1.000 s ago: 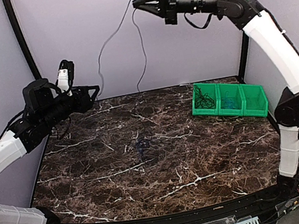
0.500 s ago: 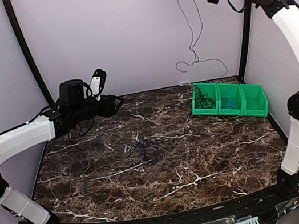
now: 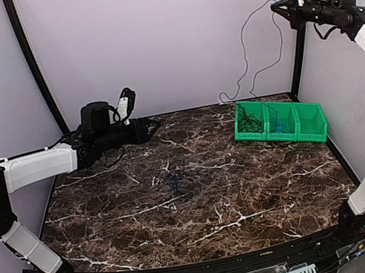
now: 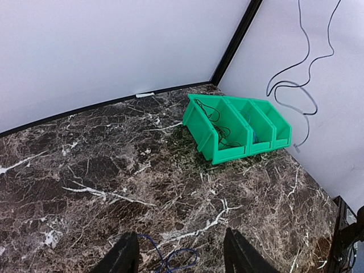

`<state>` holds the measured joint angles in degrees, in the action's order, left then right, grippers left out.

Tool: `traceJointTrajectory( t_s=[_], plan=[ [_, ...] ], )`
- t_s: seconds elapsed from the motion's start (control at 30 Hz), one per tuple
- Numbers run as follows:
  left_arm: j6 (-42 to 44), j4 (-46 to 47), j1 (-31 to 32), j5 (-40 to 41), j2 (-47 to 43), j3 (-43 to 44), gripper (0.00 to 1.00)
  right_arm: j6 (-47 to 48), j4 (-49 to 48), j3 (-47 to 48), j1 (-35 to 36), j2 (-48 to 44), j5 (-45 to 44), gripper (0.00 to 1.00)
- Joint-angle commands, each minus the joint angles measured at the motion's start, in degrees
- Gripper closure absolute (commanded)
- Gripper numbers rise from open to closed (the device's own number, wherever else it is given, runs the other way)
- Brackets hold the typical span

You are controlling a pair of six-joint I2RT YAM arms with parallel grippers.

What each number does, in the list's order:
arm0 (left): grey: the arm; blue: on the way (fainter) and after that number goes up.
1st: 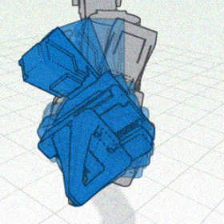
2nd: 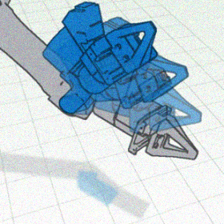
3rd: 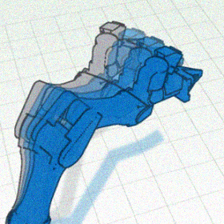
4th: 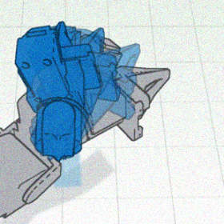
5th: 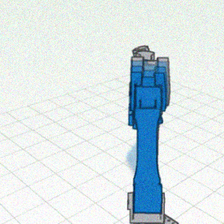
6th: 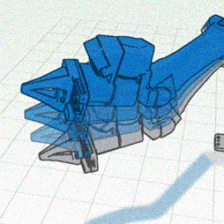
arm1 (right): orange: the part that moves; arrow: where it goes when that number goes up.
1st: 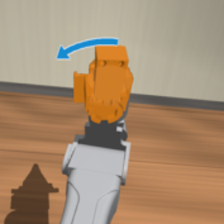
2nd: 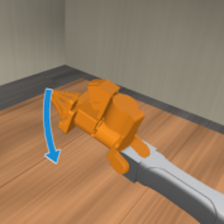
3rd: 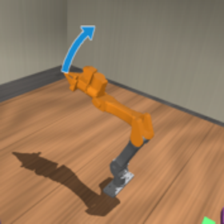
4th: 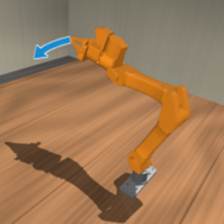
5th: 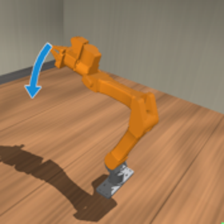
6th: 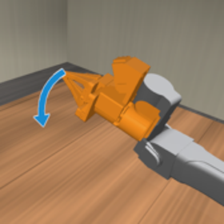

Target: Untangle the cables

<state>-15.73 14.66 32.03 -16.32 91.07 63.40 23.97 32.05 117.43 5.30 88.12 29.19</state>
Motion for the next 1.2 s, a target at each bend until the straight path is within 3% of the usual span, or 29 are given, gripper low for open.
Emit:
traceJointTrajectory(
  t_s=[0.0, 0.3, 0.53, 0.93, 1.17],
  plan=[
    [-0.5, 3.6, 0.2, -1.5, -0.5, -3.1, 0.47, -1.7, -4.5, -5.6, -6.5, -3.9, -0.7, 1.00],
    [0.5, 3.0, 0.2, -3.0, -0.5, -4.4, 0.49, -2.4, -7.6, -14.6, -15.2, -7.8, -0.4, 1.00],
    [0.7, 2.8, 0.2, -3.2, -0.1, -4.2, 0.49, -4.5, -10.0, -15.4, -20.4, -8.0, 1.8, 1.00],
    [0.8, 2.5, 0.2, -3.3, 0.0, -4.2, 0.49, -6.2, -14.3, -18.7, -23.7, -7.2, 2.4, 1.00],
    [0.9, 2.4, 0.2, -3.6, 0.2, -4.2, 0.49, -7.0, -12.5, -12.4, -23.9, -6.3, 4.0, 1.00]
  ],
)
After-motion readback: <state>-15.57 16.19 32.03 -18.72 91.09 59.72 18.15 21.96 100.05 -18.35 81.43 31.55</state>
